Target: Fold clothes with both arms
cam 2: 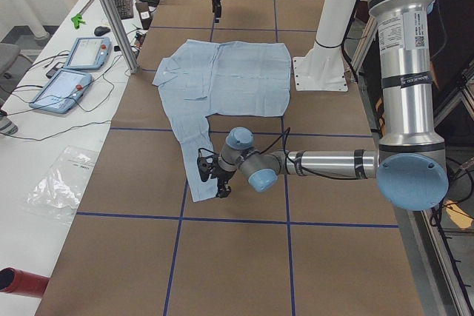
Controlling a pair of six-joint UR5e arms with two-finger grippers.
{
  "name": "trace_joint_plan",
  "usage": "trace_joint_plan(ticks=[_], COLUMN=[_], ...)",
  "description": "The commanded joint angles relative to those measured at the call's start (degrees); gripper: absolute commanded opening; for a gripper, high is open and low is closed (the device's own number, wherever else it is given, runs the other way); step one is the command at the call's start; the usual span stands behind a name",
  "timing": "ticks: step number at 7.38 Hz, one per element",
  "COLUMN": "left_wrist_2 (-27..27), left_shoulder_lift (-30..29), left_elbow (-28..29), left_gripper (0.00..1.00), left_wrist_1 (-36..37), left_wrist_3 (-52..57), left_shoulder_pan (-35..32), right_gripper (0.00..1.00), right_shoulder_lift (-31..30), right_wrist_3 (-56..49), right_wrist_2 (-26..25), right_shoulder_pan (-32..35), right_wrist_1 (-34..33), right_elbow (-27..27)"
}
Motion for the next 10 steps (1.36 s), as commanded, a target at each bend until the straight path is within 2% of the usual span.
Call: trace_joint_plan(ticks=[1, 5, 10], left_wrist_2=[0.6, 1.5, 1.6], left_shoulder_lift=[-1.4, -1.6, -1.5], left_elbow=[1.8, 2.1, 2.8], left_gripper=[0.71, 0.6, 0.55], left_wrist_1=[0.1, 0.2, 0.3], left_wrist_3=[0.0, 0.1, 0.2], left_shoulder_pan=[1.0, 1.2, 1.2], right_gripper=[1.0, 1.0, 1.0], right_shoulder_lift=[0.1, 0.1, 0.1], right_wrist_3=[0.0, 0.0, 0.3], right_wrist_2=[-0.1, -0.1, -0.1], right_shoulder_pan=[0.0, -0.1, -0.2], right_wrist_1=[0.0, 0.0, 0.0], right_elbow=[0.0, 0.0, 0.1])
